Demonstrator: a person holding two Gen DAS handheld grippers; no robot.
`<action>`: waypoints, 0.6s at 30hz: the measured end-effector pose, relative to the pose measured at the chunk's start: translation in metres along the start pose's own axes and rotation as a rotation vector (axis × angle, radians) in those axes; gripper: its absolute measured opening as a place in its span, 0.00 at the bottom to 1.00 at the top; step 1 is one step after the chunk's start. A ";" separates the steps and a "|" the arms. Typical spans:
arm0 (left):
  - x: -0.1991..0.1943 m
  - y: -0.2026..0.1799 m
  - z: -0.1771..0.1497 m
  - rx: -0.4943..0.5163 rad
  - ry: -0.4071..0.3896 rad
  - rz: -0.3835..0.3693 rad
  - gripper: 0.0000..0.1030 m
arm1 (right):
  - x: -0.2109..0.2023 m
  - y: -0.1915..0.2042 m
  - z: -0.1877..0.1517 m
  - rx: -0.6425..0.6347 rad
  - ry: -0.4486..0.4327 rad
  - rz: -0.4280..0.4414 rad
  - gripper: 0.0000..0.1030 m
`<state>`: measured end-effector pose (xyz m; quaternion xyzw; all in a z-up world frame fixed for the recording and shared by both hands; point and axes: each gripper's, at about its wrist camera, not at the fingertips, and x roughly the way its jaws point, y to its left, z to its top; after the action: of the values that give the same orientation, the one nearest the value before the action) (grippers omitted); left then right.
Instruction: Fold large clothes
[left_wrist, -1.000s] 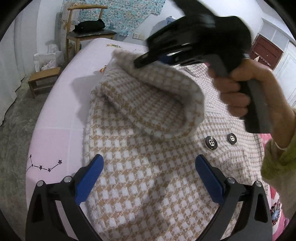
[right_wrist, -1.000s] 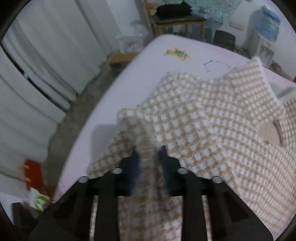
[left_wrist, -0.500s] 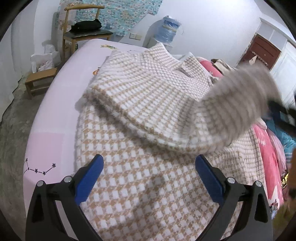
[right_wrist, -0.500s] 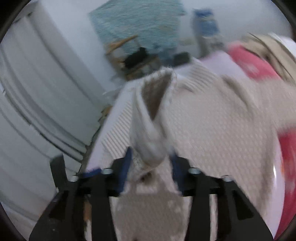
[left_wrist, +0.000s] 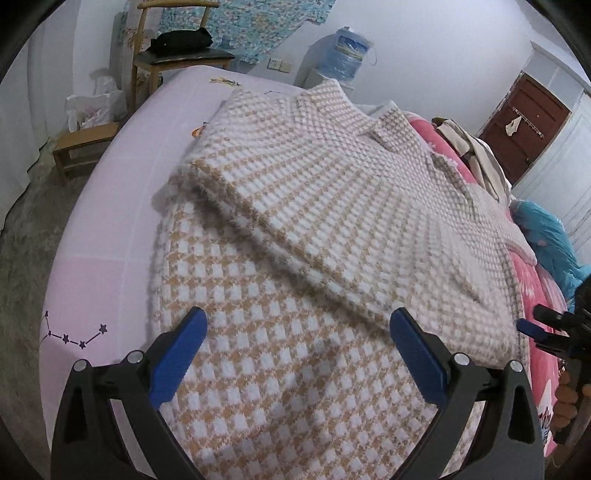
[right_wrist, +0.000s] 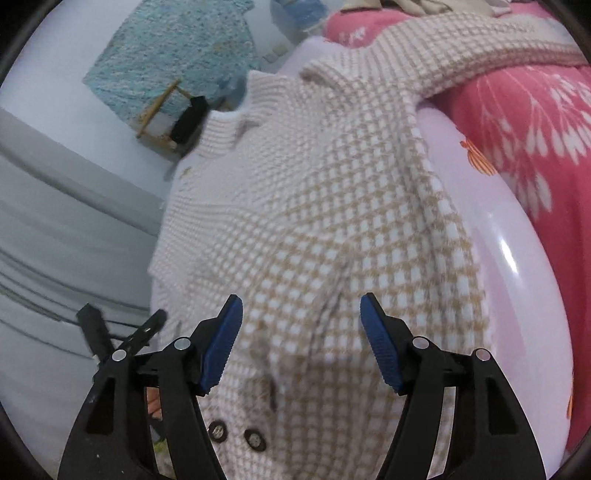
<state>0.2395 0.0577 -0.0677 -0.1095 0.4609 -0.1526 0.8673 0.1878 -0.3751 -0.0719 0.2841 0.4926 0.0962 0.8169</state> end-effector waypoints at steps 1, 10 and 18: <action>0.000 0.000 -0.001 -0.001 0.000 0.001 0.95 | 0.008 -0.002 0.003 0.001 0.012 -0.008 0.61; -0.016 0.006 0.016 0.043 -0.092 0.136 0.95 | 0.042 -0.002 0.012 -0.011 0.075 -0.041 0.12; -0.001 0.027 0.042 0.100 -0.085 0.307 0.95 | 0.034 0.051 0.067 -0.192 -0.021 -0.090 0.09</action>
<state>0.2781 0.0852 -0.0525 -0.0008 0.4271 -0.0364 0.9035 0.2682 -0.3433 -0.0451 0.1830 0.4846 0.1031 0.8491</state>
